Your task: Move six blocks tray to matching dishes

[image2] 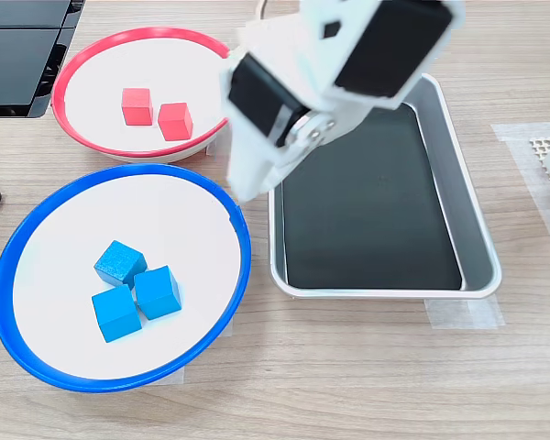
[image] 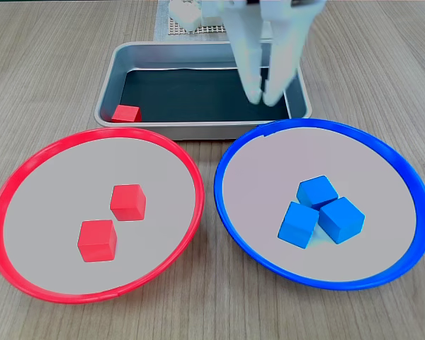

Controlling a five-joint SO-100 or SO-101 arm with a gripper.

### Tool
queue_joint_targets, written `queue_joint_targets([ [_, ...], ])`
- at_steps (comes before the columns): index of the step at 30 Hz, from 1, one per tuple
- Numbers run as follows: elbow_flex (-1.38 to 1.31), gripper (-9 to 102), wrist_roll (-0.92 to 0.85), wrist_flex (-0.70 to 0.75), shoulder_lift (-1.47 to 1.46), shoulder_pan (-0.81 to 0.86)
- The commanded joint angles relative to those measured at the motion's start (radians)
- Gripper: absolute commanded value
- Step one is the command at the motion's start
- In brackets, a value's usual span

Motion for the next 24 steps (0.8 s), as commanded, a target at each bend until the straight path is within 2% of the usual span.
queue_joint_targets([
  [1,0.072,0,-0.077,0.156,0.129,0.103],
  [4,0.160,1,-0.057,0.138,0.207,0.252],
  [10,0.249,12,-0.058,0.081,0.192,0.485],
  [18,0.299,17,-0.144,0.043,0.144,0.474],
  [24,0.222,16,-0.061,-0.084,0.038,0.454],
])
